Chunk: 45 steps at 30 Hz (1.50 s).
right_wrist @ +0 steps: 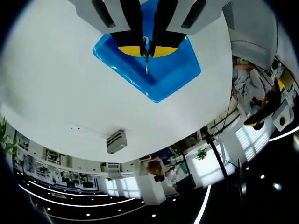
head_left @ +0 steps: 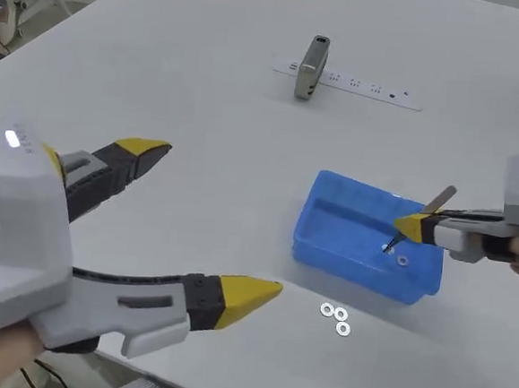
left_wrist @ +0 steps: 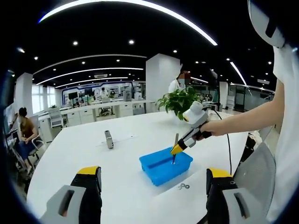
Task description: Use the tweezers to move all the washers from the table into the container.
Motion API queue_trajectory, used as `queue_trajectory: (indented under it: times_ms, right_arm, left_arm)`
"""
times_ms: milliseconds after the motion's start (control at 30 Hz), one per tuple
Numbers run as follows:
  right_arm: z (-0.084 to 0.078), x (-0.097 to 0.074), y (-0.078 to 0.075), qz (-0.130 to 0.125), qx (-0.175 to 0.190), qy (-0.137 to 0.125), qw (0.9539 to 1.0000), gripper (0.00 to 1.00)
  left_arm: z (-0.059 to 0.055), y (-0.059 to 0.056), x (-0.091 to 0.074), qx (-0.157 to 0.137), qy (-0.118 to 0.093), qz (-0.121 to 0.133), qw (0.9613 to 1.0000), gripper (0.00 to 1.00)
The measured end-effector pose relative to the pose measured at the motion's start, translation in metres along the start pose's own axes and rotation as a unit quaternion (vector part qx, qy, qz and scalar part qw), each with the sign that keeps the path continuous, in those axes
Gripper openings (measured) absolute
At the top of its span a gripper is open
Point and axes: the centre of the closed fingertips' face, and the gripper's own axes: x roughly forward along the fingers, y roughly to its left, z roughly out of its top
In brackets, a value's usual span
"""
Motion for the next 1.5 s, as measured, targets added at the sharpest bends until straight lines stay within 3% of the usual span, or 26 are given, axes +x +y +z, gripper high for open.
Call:
queue_trajectory:
  times_ms: [367,600,700,1000,1167,1300,1500]
  right_arm:
    - [-0.01,0.01,0.001,-0.005,-0.017,0.014,0.9997,0.03]
    - [-0.005,0.004,0.006,-0.01,-0.045,0.002,0.9989,0.04]
    - [0.002,-0.003,0.01,-0.009,-0.043,-0.016,0.9989,0.04]
    - [0.016,-0.029,0.029,-0.002,-0.038,-0.064,0.9972,0.03]
    - [0.021,-0.042,0.046,0.015,-0.039,-0.085,0.9955,0.03]
    - [0.016,-0.045,0.061,0.038,-0.04,-0.081,0.9952,0.03]
    - [-0.002,-0.039,0.07,0.044,-0.038,-0.068,0.996,0.03]
  left_arm:
    - [0.0,-0.003,0.002,-0.003,-0.001,-0.005,1.0,0.95]
    - [-0.001,-0.002,0.002,-0.003,0.0,-0.005,1.0,0.95]
    - [-0.002,-0.002,0.002,-0.005,0.0,-0.004,1.0,0.95]
    - [-0.002,-0.004,0.004,-0.005,0.0,-0.009,0.9999,0.95]
    - [-0.002,-0.006,0.005,-0.004,0.0,-0.013,0.9999,0.94]
    - [-0.002,-0.008,0.006,-0.001,0.002,-0.016,0.9999,0.94]
    - [-0.001,-0.01,0.007,-0.001,0.0,-0.018,0.9998,0.94]
